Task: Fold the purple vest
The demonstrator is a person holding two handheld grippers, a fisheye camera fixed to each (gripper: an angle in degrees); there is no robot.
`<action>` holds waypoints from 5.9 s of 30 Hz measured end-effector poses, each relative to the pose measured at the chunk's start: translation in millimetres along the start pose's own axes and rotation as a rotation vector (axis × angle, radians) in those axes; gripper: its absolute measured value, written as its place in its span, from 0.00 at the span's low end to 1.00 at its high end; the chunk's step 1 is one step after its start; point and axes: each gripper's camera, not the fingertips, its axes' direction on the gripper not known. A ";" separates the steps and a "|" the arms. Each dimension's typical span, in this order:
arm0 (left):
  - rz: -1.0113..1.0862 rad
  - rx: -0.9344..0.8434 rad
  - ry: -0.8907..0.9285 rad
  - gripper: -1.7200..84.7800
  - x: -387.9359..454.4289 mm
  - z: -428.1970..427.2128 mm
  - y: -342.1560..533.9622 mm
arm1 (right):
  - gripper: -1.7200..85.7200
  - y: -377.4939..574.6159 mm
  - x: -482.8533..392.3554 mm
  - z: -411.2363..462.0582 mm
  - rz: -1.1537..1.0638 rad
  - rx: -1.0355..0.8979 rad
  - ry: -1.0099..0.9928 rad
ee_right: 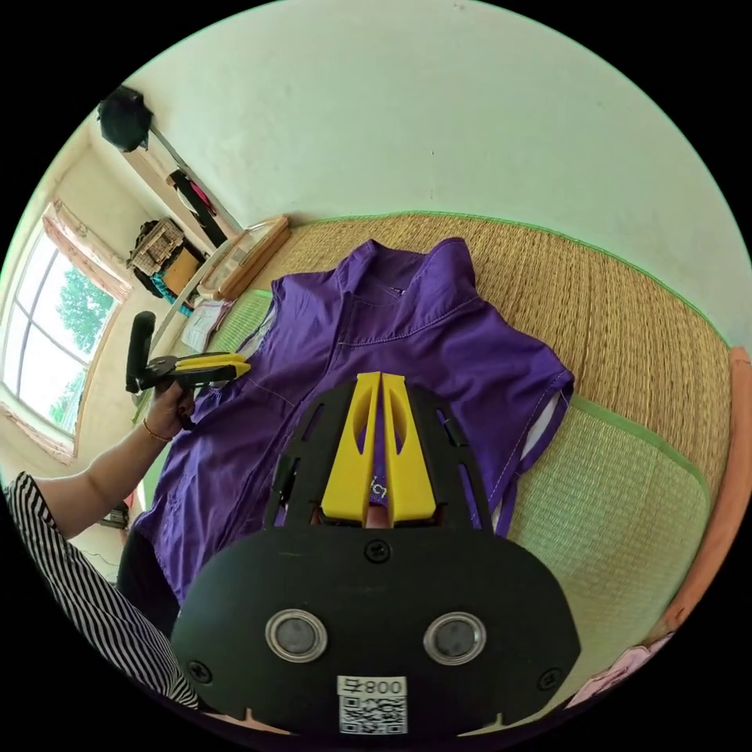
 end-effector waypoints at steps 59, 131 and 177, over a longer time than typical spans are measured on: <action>0.069 -0.291 0.372 0.03 206.6 49.7 445.5 | 0.02 189.4 -241.8 -78.7 0.150 -0.449 -0.108; -0.073 -0.149 0.510 0.03 172.3 106.2 649.6 | 0.02 92.4 -47.4 -103.2 0.273 -0.135 -0.061; -0.479 -0.314 0.344 0.09 -88.8 100.5 879.5 | 0.13 618.2 8.1 -215.0 0.772 -0.203 -0.241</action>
